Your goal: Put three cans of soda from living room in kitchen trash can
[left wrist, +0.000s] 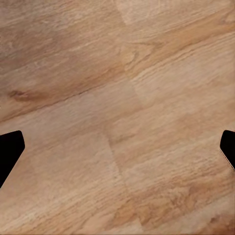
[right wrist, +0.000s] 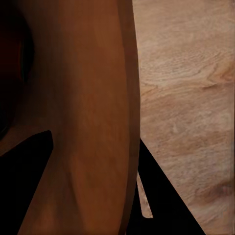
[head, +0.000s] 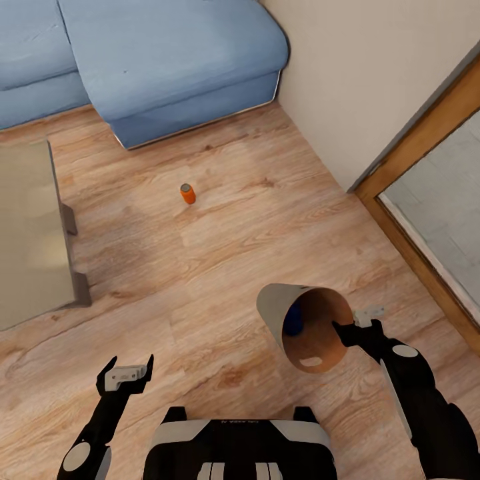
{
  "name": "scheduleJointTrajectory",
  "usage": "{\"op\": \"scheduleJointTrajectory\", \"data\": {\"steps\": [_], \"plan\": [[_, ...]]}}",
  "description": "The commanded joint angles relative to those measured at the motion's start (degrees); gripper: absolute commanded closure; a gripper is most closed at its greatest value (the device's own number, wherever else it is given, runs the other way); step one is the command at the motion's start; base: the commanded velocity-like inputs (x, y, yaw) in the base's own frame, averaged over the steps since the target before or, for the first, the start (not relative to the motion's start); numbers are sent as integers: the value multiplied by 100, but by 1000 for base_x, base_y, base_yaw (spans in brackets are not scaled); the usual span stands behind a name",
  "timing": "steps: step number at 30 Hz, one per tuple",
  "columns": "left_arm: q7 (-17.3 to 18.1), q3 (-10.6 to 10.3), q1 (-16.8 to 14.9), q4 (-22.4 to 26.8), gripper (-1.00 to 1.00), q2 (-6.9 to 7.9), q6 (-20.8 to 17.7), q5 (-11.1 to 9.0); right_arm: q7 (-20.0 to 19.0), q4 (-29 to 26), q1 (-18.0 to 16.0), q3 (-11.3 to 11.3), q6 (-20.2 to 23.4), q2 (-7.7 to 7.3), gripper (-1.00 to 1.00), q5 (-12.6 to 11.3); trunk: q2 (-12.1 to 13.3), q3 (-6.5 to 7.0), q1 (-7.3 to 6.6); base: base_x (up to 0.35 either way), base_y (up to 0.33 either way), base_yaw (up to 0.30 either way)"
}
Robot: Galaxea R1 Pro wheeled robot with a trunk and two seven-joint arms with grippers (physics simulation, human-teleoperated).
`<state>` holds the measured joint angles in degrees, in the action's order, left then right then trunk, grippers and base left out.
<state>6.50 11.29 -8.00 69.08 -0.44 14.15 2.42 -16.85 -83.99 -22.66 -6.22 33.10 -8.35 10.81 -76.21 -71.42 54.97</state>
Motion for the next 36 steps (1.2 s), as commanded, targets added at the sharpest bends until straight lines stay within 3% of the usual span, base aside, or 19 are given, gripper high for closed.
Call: {"op": "scheduleJointTrajectory", "data": {"steps": [1, 12, 23, 27, 31, 32, 36], "plan": [[0, 2, 0, -1, -100, 0, 0, -2, -3, -3, -1, 6, 12, 0, 100, -79, 0, 0, 0, 284, -197, 244], [0, -3, 0, -8, -100, 0, 5, 12, -3, 1, -2, 7, 12, 0, 100, -79, 0, 0, 0, 284, -197, 214], [6, -7, 1, 75, -100, -5, -11, -9, -9, 10, -8, 2, 21, -5, 100, -74, 0, 0, 0, 162, -109, 18], [6, 5, -12, 183, -100, -13, -69, -13, 123, 299, -16, 25, 60, -3, 100, -39, 0, 0, 0, 39, -5, 1], [-375, 11, -53, 326, -100, -137, -96, -20, 709, 777, -75, 294, 86, 2, 100, 88, 0, 0, 0, 180, -1, 0], [-856, 11, -93, 366, -100, -186, -175, -42, 893, 941, -148, 390, 106, 4, 100, 120, 0, 0, 0, 254, 0, 0], [-1330, -3, -299, 486, -100, -224, -532, -221, 1052, 1070, -285, 475, 441, 5, 100, 163, 0, 0, 0, 280, 0, 0]]}}
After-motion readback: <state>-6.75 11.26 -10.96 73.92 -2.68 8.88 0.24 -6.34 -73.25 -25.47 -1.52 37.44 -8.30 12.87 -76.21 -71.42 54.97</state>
